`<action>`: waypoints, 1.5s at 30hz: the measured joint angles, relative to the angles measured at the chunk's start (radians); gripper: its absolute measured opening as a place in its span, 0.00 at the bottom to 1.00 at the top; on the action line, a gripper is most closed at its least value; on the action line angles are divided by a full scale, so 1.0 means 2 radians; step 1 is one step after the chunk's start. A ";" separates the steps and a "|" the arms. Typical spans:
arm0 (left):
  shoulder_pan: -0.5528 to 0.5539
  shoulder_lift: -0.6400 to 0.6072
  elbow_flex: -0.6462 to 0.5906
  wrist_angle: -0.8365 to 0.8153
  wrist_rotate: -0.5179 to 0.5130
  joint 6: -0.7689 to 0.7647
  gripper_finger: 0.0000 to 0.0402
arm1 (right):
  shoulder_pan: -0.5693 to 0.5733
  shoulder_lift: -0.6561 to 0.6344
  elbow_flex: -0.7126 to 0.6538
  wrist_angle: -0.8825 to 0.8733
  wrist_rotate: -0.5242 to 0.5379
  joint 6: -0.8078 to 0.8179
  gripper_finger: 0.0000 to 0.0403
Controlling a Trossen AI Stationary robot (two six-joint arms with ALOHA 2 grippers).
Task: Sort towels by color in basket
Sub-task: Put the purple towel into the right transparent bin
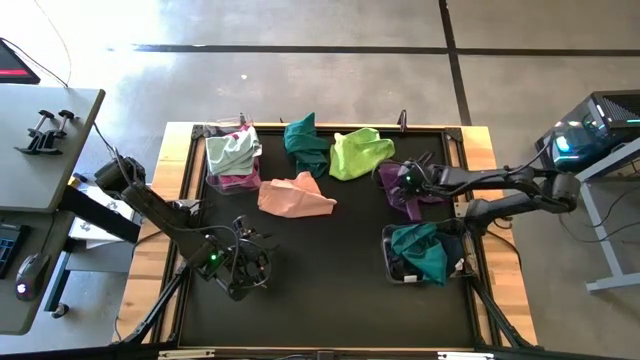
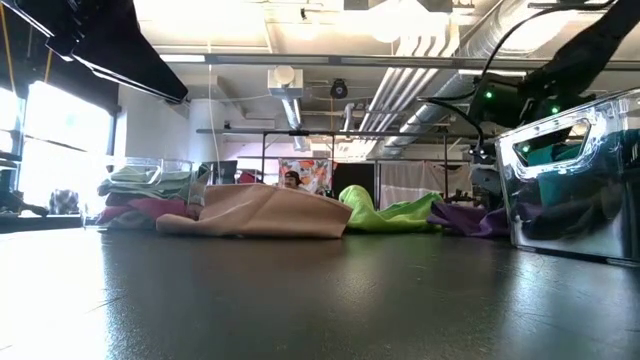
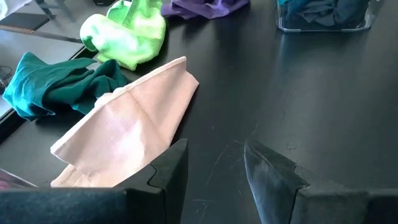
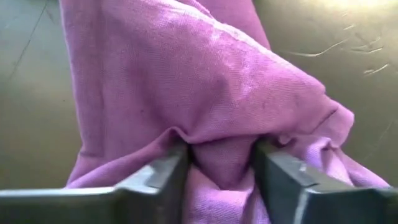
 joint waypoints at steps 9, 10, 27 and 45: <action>0.000 0.000 0.000 0.000 0.000 0.000 0.35 | 0.023 -0.026 -0.012 0.051 0.032 -0.017 0.06; 0.000 0.000 0.000 0.000 0.000 0.000 0.35 | 0.029 -0.039 -0.012 0.054 0.036 -0.017 0.07; 0.000 0.000 0.000 0.000 -0.001 -0.001 0.35 | 0.211 -0.302 0.095 0.022 0.076 -0.060 0.07; 0.000 0.000 0.000 0.001 -0.002 -0.001 0.35 | 0.483 -0.194 0.271 -0.319 0.020 0.046 0.07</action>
